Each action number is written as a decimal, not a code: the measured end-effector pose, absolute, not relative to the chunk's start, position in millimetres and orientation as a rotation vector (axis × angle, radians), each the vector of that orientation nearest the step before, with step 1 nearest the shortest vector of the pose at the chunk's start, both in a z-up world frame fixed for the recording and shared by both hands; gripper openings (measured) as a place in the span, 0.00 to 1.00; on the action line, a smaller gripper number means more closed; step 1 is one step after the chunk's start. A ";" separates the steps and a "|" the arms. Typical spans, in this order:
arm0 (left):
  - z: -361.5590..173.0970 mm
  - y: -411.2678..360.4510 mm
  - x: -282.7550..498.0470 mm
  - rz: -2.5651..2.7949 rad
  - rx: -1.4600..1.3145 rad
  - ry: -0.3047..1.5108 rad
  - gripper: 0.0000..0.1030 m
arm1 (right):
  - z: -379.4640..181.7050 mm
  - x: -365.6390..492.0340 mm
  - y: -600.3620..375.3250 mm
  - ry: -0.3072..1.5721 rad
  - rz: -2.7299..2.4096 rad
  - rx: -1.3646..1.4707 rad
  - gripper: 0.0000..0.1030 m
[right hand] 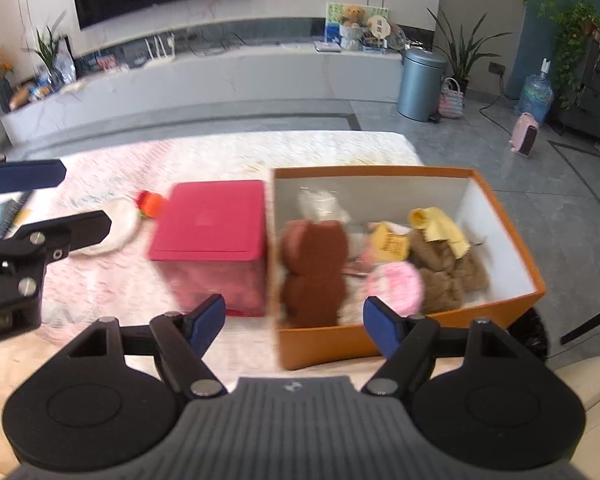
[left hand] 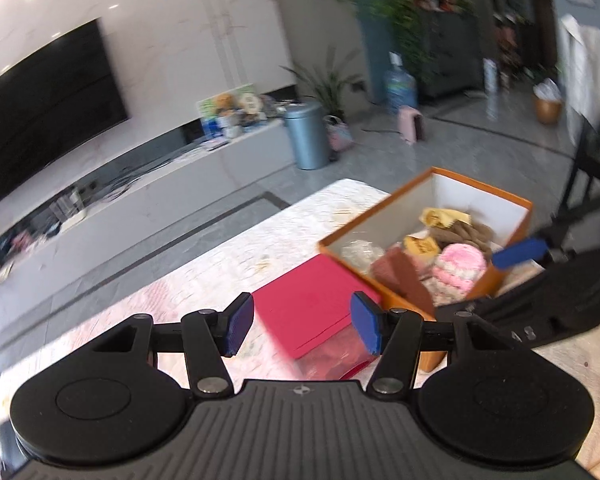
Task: Organize soft objects
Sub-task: 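Withdraw both open tools from the box toward the white pouch and orange toy, then grasp the white cloth pouch with the left tool while the right tool grasps the orange crocheted toy, then lift the pouch and orange toy with both tools over the orange box, then lower both items into the box and open both tools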
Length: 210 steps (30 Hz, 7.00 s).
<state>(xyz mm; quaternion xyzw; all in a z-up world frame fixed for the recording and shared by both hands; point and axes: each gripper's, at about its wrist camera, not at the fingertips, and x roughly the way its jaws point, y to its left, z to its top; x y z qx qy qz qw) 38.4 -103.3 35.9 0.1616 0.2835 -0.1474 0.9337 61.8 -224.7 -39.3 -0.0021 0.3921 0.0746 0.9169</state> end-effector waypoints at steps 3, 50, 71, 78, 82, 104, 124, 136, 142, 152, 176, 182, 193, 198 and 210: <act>34.3 -82.4 27.0 -0.248 0.280 0.570 0.65 | -44.2 50.7 -209.7 0.786 0.200 0.051 0.73; -103.6 139.6 152.6 0.141 -0.284 0.902 0.71 | -165.8 220.5 19.4 0.673 0.335 -0.143 0.73; -135.2 155.6 199.0 0.120 -0.110 0.875 0.80 | -195.2 285.0 27.8 0.735 0.325 -0.083 0.48; -141.7 157.9 197.7 0.087 -0.129 0.886 0.74 | -202.8 263.1 38.2 0.775 0.427 -0.074 0.48; -135.5 154.0 194.5 0.044 -0.143 0.861 0.55 | -203.4 261.6 33.0 0.768 0.440 -0.052 0.49; -124.5 126.4 186.1 -0.034 -0.074 0.788 0.13 | -199.8 248.8 30.6 0.727 0.443 -0.112 0.63; -107.6 120.9 170.8 -0.023 -0.053 0.773 0.11 | -181.3 243.8 28.8 0.695 0.477 -0.135 0.47; -58.5 99.8 121.6 -0.043 -0.047 0.674 0.11 | -123.5 178.6 -3.2 0.643 0.472 -0.141 0.47; -28.6 88.3 84.5 -0.055 -0.044 0.621 0.10 | -99.4 136.8 -25.8 0.629 0.470 -0.115 0.47; 10.3 52.7 22.7 -0.101 -0.005 0.557 0.10 | -72.4 61.1 -72.7 0.598 0.422 -0.083 0.47; 36.7 -115.8 58.4 -0.480 0.050 0.498 0.11 | -42.6 22.7 -267.7 0.562 0.094 -0.090 0.48; 25.8 -158.8 99.2 -0.515 0.084 0.524 0.11 | -35.3 57.8 -315.9 0.589 0.036 -0.099 0.48; -27.5 -210.4 180.8 -0.531 0.126 0.723 0.11 | -66.8 141.7 -371.6 0.743 0.000 -0.077 0.48; -51.0 -225.3 194.6 -0.514 0.185 0.804 0.11 | -91.8 176.2 -389.5 0.878 -0.024 -0.050 0.48; -75.5 -253.7 186.3 -0.457 0.444 0.785 0.32 | -121.5 209.1 -407.9 1.146 0.010 -0.133 0.48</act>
